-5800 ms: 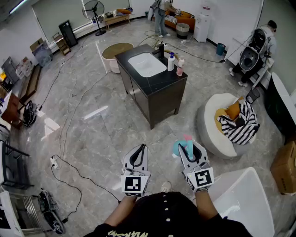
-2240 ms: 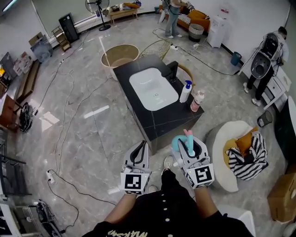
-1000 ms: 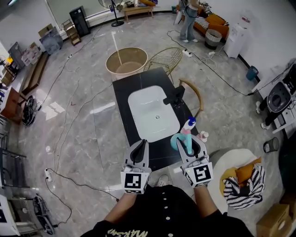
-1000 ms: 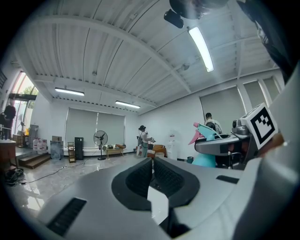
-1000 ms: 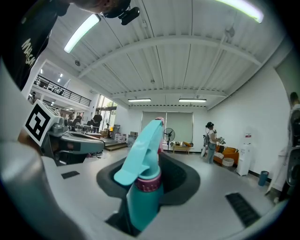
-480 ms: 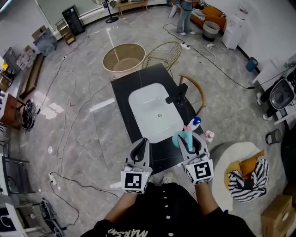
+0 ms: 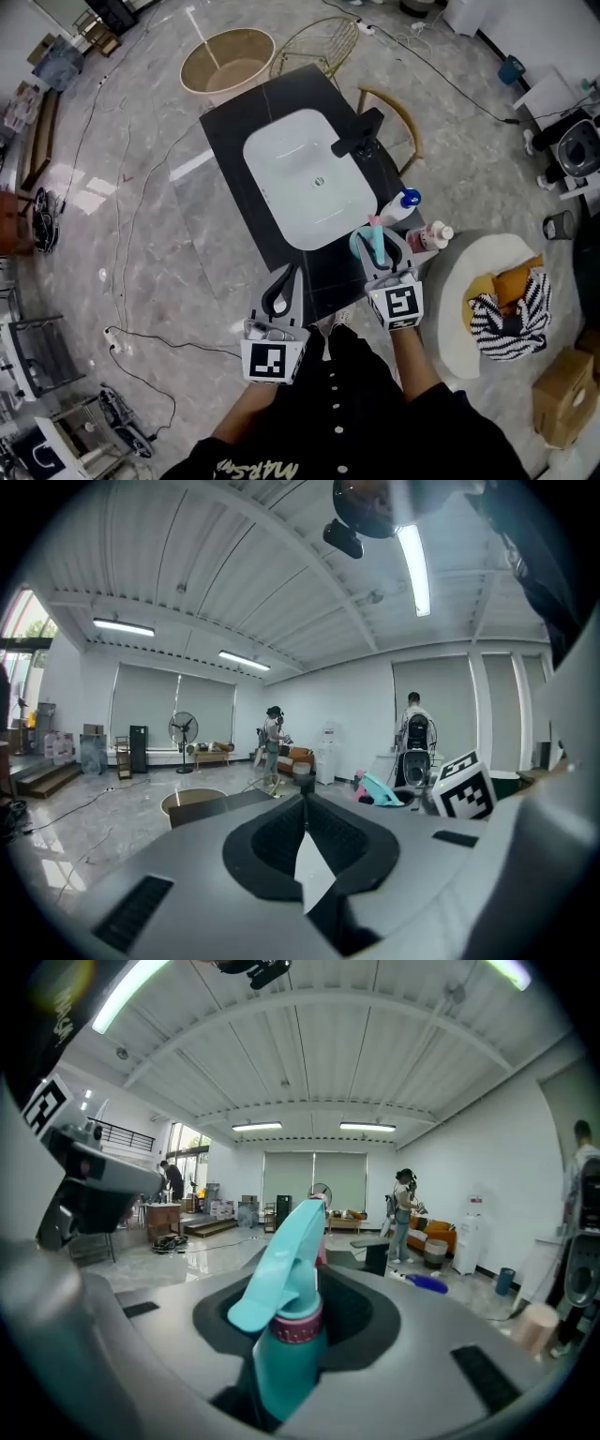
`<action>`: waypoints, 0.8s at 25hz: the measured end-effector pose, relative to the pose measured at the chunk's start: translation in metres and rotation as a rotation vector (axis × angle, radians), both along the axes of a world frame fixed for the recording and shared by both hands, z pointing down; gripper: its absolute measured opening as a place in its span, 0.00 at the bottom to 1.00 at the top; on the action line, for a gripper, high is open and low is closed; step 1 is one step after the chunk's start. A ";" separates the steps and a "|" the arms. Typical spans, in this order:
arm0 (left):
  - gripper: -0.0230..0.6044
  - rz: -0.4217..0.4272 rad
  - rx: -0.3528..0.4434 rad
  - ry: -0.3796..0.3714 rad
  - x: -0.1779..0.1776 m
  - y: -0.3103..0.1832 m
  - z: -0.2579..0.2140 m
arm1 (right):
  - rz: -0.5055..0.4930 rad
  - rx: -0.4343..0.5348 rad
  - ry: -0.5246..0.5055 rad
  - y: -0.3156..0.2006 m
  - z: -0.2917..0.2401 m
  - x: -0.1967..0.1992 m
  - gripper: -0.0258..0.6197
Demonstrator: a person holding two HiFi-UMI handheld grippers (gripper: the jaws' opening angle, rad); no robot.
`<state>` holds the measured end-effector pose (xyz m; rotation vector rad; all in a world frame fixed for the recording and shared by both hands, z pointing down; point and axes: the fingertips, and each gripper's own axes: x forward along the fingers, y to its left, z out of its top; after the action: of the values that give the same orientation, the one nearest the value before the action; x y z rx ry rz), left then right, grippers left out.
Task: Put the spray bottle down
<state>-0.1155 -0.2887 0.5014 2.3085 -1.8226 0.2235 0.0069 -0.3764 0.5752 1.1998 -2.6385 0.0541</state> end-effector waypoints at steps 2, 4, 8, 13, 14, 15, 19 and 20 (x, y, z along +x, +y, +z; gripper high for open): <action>0.07 0.011 -0.026 0.011 0.002 0.003 0.009 | 0.026 -0.040 0.004 -0.006 0.028 0.001 0.23; 0.07 0.028 -0.040 0.017 0.006 0.008 0.015 | 0.049 -0.064 0.001 -0.008 0.049 0.002 0.23; 0.07 0.059 -0.061 0.016 0.014 0.014 0.027 | 0.070 -0.070 0.000 -0.012 0.071 0.001 0.23; 0.07 0.066 -0.097 0.024 0.018 0.021 0.041 | 0.078 -0.070 -0.018 -0.011 0.084 0.000 0.23; 0.07 0.069 -0.100 0.024 0.018 0.022 0.043 | 0.078 -0.068 -0.024 -0.011 0.084 0.000 0.23; 0.07 0.072 -0.103 0.024 0.019 0.024 0.044 | 0.078 -0.066 -0.028 -0.012 0.084 0.000 0.23; 0.07 0.084 -0.114 0.024 0.025 0.029 0.048 | 0.074 -0.066 -0.024 -0.010 0.084 -0.001 0.24; 0.07 0.084 -0.116 0.025 0.026 0.030 0.049 | 0.074 -0.069 -0.026 -0.010 0.084 -0.001 0.24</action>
<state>-0.0891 -0.2588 0.5504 2.2997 -1.6572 0.3029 0.0055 -0.3862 0.6594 1.2813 -2.5914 0.1741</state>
